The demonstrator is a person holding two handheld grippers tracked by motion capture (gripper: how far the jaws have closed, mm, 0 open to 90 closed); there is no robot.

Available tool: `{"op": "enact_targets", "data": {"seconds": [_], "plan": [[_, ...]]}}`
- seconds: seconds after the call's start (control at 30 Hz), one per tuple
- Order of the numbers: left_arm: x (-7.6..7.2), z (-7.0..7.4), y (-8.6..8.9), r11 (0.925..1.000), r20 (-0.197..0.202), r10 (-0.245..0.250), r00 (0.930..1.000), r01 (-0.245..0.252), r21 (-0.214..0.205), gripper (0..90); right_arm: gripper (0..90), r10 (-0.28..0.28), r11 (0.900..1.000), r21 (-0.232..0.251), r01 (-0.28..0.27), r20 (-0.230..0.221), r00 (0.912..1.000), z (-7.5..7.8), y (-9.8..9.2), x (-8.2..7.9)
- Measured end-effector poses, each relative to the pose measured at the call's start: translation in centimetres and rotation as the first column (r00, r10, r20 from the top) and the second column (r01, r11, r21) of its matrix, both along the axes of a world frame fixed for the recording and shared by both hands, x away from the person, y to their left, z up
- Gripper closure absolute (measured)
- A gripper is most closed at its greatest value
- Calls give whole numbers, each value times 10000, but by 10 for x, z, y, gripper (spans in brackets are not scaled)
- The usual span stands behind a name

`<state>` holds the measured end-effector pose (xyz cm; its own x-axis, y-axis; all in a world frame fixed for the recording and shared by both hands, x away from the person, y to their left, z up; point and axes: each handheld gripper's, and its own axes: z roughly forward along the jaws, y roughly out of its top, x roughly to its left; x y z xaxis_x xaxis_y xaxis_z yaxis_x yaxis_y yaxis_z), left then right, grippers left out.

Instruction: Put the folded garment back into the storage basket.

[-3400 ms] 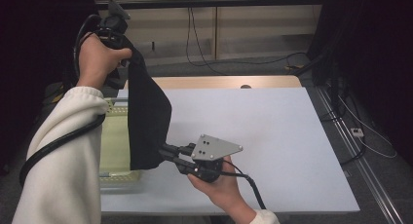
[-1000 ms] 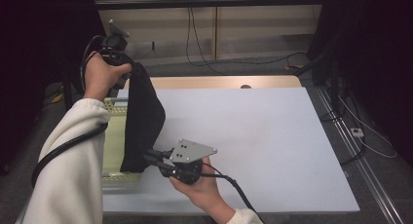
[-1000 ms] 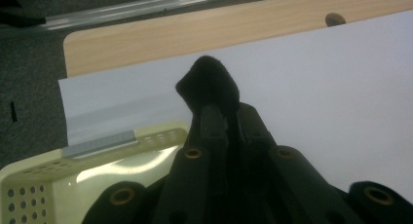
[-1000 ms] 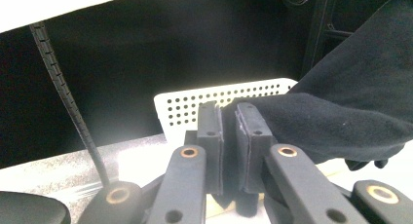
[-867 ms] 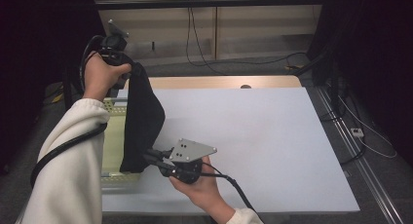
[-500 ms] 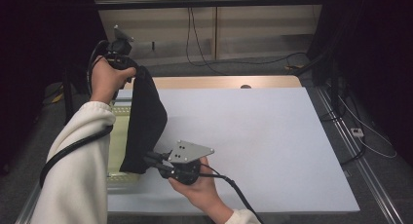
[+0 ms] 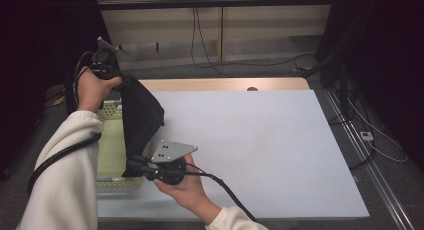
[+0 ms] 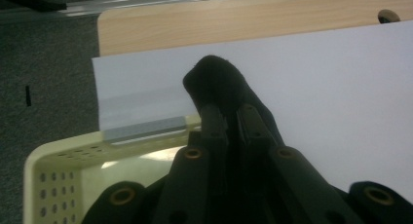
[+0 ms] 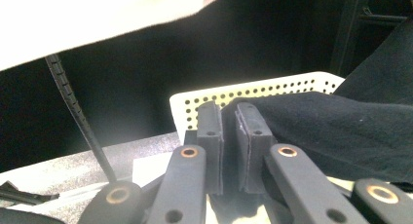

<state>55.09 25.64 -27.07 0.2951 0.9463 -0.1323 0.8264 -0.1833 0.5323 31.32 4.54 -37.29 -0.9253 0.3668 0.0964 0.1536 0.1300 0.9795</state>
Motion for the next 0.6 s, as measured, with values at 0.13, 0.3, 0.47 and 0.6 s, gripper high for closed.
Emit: {"op": "enact_targets", "data": {"seconds": [0.13, 0.3, 0.47, 0.6], "plan": [[-3, 1, 14, 10000, -25, 43, 10000, -43, 57, 843, 825, 83, 9999, 57, -83, -18, 10000, 1, 8, 4], [-4, -5, 21, 9998, -63, 91, 9999, -90, 183, 843, 825, 181, 9998, -65, -182, -251, 9995, -9, 15, 8], [-5, -4, 28, 9996, -34, 143, 9999, -142, 230, 843, 825, 358, 9992, -185, -365, -398, 9986, -17, 25, 11], [-6, 5, 38, 9989, 69, 129, 9999, -132, 447, 843, 825, 480, 9986, -204, -489, -424, 9979, -18, 32, 17]]}}
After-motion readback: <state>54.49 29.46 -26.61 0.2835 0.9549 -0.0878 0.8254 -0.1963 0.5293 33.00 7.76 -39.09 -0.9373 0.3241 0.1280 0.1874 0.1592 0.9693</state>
